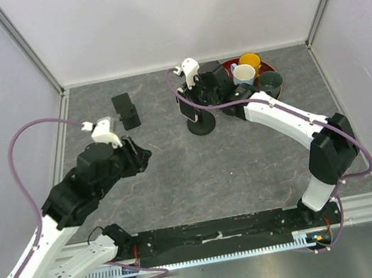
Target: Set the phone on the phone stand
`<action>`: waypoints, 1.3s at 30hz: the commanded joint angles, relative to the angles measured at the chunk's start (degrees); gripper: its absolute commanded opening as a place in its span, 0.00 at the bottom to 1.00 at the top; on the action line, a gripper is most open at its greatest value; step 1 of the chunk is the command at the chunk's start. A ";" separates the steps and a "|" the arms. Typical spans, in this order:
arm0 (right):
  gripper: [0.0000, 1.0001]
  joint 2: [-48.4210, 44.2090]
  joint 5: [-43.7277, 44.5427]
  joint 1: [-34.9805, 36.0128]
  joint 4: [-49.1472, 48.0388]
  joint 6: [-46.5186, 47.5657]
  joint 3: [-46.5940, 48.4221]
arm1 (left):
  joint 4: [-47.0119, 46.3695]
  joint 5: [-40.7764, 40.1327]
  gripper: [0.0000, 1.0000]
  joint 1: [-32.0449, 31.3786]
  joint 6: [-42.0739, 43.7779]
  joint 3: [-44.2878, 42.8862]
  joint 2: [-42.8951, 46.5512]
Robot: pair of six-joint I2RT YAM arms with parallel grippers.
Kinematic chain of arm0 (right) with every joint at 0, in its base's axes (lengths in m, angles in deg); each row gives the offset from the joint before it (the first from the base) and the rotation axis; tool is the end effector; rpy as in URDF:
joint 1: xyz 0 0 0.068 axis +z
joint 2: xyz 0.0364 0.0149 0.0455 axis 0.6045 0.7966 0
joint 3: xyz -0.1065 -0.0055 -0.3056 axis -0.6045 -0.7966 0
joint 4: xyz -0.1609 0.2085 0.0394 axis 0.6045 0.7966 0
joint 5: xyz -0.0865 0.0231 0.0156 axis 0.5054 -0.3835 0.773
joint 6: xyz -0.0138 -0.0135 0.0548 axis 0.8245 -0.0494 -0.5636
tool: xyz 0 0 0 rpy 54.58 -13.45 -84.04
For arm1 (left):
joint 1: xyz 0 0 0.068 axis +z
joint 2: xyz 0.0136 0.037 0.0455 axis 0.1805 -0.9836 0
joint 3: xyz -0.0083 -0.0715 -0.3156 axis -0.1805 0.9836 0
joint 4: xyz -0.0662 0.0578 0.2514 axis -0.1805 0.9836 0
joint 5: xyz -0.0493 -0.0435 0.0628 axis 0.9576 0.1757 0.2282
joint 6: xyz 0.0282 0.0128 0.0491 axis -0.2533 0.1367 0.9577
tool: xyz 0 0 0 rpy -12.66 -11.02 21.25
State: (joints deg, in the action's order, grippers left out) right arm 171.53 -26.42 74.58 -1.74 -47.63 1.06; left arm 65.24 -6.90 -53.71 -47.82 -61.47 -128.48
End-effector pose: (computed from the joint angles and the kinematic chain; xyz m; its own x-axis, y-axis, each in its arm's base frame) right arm 0.3299 0.2513 0.3765 -0.3169 -0.3599 -0.8775 -0.6285 0.7726 -0.0900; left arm 0.0781 -0.0566 0.4197 -0.5627 -0.2591 -0.7850 0.1596 0.8977 -0.4107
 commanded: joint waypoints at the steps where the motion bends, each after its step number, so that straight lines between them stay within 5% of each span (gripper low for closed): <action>1: 0.00 -0.23 -10.30 -1.61 5.15 5.61 -1.79 | -11.35 7.07 0.54 0.07 6.83 2.63 -3.57; 12: 0.00 2.23 -37.81 -5.22 12.07 16.87 4.08 | -25.33 19.36 0.64 6.64 17.39 0.88 -10.51; 22: 0.00 4.94 -39.05 -9.00 20.96 9.23 9.55 | -28.50 37.39 0.64 16.41 18.89 -4.65 -17.81; 31: 0.00 9.26 -50.45 -13.82 21.76 1.24 7.27 | -33.16 41.18 0.63 17.91 20.29 0.17 -16.76; 39: 0.01 9.36 -47.76 -15.94 23.16 -1.94 8.23 | -37.46 42.41 0.63 18.17 20.82 6.40 -14.83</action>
State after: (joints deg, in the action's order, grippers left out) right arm 178.85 -74.02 59.30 11.33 -43.94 10.44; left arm 32.43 32.66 -35.98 -29.33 -57.84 -144.92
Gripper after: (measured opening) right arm 0.226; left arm 0.633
